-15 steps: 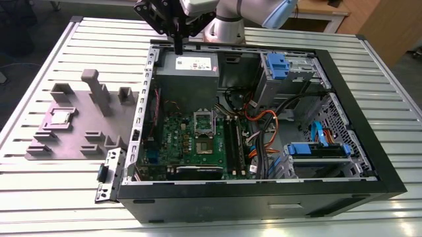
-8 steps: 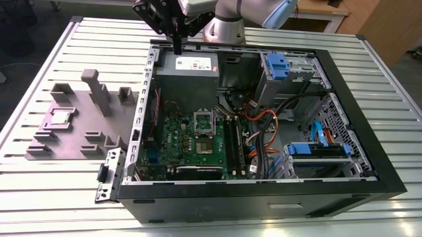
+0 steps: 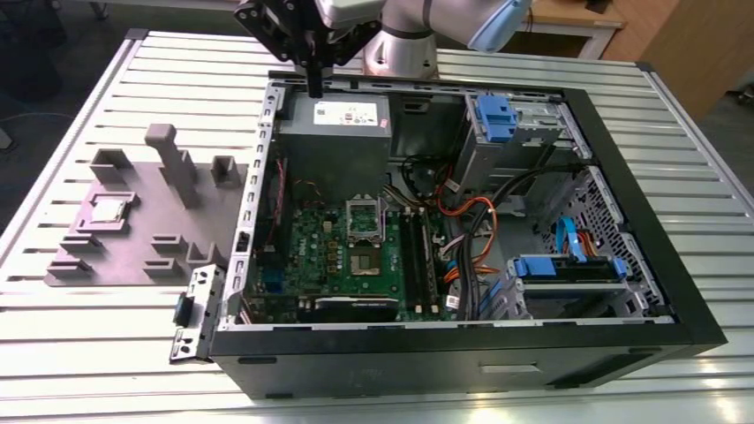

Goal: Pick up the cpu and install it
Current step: 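Reach for the cpu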

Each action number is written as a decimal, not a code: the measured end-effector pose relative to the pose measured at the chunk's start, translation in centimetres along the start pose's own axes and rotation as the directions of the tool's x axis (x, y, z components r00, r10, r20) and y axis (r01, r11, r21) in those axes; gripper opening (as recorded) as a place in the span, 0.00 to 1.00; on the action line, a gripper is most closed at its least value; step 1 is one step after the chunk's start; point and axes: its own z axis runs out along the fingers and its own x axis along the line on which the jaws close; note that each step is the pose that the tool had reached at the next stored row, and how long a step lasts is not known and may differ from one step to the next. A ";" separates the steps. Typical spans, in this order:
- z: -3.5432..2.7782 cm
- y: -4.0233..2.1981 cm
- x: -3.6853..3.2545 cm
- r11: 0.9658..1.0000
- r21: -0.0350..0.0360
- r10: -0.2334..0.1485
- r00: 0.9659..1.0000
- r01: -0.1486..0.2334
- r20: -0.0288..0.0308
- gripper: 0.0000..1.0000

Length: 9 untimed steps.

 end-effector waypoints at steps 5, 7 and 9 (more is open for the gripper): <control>-0.01 -0.02 0.23 1.000 0.000 0.000 1.000 0.000 0.000 0.11; -0.01 -0.02 0.31 1.000 0.000 0.000 1.000 0.000 0.000 0.11; -0.01 -0.03 0.36 1.000 0.000 0.000 1.000 0.000 0.000 0.11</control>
